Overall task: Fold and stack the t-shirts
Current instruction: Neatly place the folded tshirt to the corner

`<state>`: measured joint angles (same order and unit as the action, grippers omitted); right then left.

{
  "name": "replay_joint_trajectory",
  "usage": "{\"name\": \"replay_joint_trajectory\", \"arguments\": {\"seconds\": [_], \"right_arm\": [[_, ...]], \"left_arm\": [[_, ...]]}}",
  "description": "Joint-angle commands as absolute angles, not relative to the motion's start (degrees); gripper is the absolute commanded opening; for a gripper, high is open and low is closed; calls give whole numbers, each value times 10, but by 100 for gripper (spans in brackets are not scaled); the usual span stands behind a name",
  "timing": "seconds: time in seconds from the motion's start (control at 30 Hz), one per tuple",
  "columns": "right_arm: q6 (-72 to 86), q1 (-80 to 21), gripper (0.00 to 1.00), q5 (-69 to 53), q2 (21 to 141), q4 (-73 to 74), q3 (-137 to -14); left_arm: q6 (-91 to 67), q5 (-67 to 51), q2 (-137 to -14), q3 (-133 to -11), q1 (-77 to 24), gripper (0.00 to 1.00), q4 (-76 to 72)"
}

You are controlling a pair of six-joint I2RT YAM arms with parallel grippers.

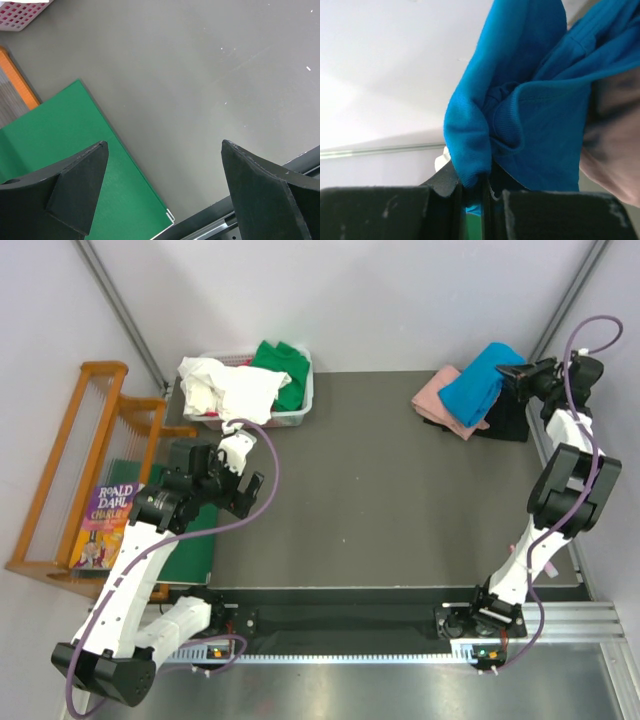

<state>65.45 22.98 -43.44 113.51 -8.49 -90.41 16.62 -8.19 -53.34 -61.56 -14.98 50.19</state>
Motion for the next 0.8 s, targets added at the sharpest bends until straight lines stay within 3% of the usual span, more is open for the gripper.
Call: {"name": "replay_joint_trajectory", "arguments": {"seconds": [0.0, 0.43, 0.53, 0.77], "right_arm": [[639, 215, 0, -425, 1122, -100, -914], [784, 198, 0, -403, 1260, -71, -1265], [760, 197, 0, -389, 1205, -84, -1186], [689, 196, 0, -356, 1066, -90, -825]], "left_arm": [[161, -98, -526, -628, -146, 99, 492], [156, -105, -534, -634, -144, 99, 495], [156, -110, -533, -635, -143, 99, 495], [154, -119, -528, -645, -142, 99, 503]]}}
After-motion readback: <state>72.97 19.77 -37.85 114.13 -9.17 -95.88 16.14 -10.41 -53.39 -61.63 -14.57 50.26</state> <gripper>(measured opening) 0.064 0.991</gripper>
